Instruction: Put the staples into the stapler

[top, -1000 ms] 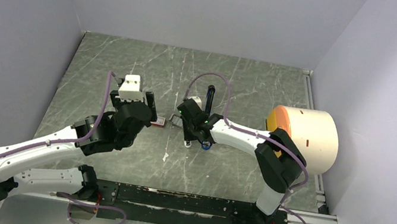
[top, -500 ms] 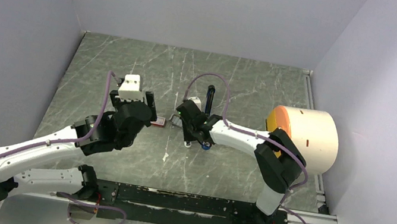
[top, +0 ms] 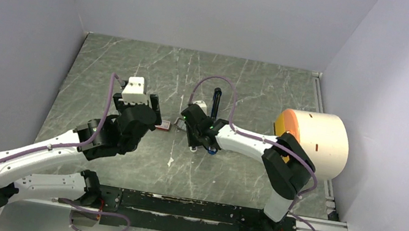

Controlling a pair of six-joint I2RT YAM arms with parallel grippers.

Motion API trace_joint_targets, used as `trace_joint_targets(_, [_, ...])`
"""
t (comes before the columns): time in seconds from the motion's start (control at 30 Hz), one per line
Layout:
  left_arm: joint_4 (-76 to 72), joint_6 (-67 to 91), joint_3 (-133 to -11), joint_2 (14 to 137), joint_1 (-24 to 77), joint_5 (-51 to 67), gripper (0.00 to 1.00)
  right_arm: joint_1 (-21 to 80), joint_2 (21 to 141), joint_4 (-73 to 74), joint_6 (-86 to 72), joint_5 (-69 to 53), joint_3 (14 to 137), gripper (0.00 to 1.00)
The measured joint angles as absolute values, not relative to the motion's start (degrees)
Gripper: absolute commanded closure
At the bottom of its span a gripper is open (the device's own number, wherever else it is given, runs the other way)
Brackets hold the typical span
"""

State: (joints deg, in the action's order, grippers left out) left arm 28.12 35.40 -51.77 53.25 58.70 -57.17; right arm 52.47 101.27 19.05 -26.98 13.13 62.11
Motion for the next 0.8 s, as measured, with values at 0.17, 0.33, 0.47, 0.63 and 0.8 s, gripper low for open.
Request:
trace_joint_targets(0.17, [28.12, 35.40, -51.77, 53.25, 58.70, -57.17, 0.25, 52.47, 101.19, 19.75, -27.88, 12.38, 62.13, 0.61])
trace_joint_targets(0.33, [28.12, 35.40, -51.77, 53.25, 58.70, -57.17, 0.24, 52.47, 100.84, 21.10, -28.71, 12.40, 62.59, 0.58])
trace_joint_targets(0.47, [28.14, 35.40, -51.77, 53.25, 58.70, -57.17, 0.24, 52.47, 99.66, 21.30, -29.17, 12.45, 62.85, 0.60])
trace_joint_targets(0.63, [28.14, 35.40, -51.77, 53.25, 58.67, -57.17, 0.24, 52.47, 98.43, 20.80, -29.15, 12.21, 63.16, 0.64])
trace_joint_targets(0.8, [28.14, 35.40, -51.77, 53.25, 58.63, -57.17, 0.24, 52.47, 98.56, 20.34, -29.15, 11.38, 63.61, 0.65])
